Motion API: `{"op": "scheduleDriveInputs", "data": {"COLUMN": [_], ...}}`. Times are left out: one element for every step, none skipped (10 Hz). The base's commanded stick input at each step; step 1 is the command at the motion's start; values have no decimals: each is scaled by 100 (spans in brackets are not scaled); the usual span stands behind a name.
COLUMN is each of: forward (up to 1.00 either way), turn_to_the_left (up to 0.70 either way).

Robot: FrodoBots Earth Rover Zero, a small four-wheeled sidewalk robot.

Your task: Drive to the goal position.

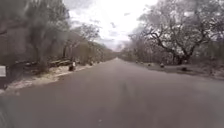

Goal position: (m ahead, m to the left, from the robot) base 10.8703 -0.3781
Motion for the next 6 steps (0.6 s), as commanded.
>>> {"op": "scheduleDriveInputs", "data": {"forward": [70, 70, 70, 70, 70, 70], "turn_to_the_left": [0, 0, 0, 0, 0, 0]}}
